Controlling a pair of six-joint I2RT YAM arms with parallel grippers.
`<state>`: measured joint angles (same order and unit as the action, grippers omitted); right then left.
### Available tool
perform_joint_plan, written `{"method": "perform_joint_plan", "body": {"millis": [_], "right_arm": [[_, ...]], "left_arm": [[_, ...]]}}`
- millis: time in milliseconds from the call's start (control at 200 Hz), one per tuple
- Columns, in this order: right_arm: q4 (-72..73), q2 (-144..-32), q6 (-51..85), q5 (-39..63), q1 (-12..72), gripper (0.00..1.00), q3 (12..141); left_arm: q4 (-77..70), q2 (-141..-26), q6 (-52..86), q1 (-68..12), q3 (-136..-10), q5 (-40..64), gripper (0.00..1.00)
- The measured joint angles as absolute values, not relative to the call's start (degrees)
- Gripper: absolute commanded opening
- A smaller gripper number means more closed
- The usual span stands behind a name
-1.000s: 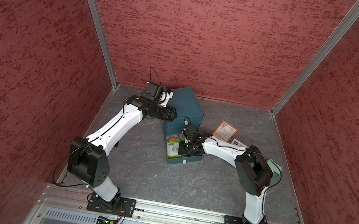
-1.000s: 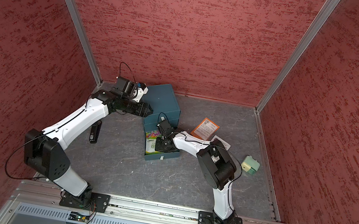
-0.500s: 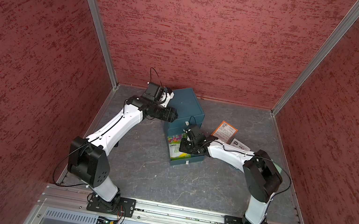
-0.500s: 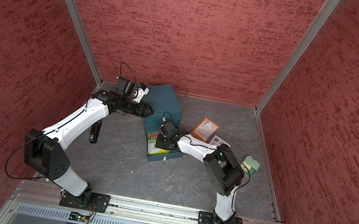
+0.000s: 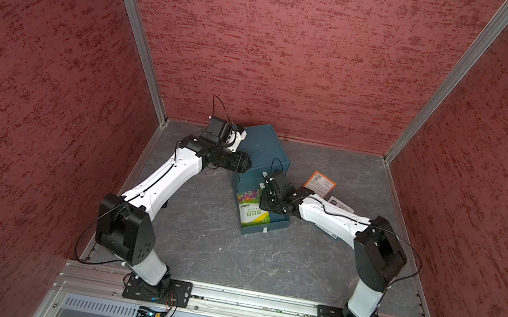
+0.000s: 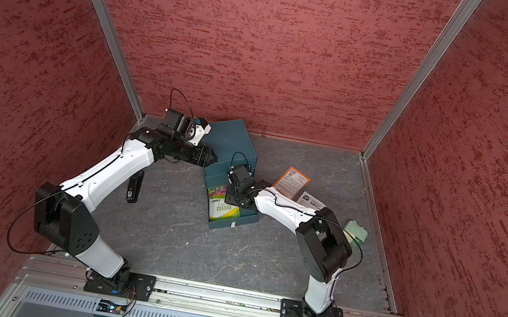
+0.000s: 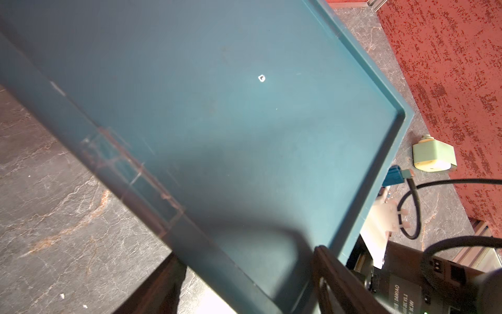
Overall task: Take the seed bags out of the drawer
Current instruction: Adjust the drawer in the storage box.
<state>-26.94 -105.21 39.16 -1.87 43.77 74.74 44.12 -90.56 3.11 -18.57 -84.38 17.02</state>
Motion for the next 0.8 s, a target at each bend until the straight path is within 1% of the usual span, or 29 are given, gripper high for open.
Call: {"method": "perform_joint_plan", "body": {"millis": [60, 130, 546, 802], "right_arm": [[-27.11, -105.69, 38.92, -2.22, 43.77, 0.47, 74.74], [-27.18, -106.13, 38.72, -3.18, 43.83, 0.47, 74.94], [-27.11, -111.94, 39.62, -9.23, 43.77, 0.46, 80.86], [-25.06, -112.01, 39.59, -10.52, 43.77, 0.46, 79.72]], "left_arm": [[44.12, -90.56, 3.11, -18.59, -84.38, 16.99, 0.76], [44.10, -90.56, 3.14, -18.59, -84.38, 16.86, 0.76], [44.07, -90.56, 3.14, -18.55, -84.49, 16.08, 0.74], [44.27, -90.56, 3.01, -18.55, -84.55, 16.23, 0.74]]}}
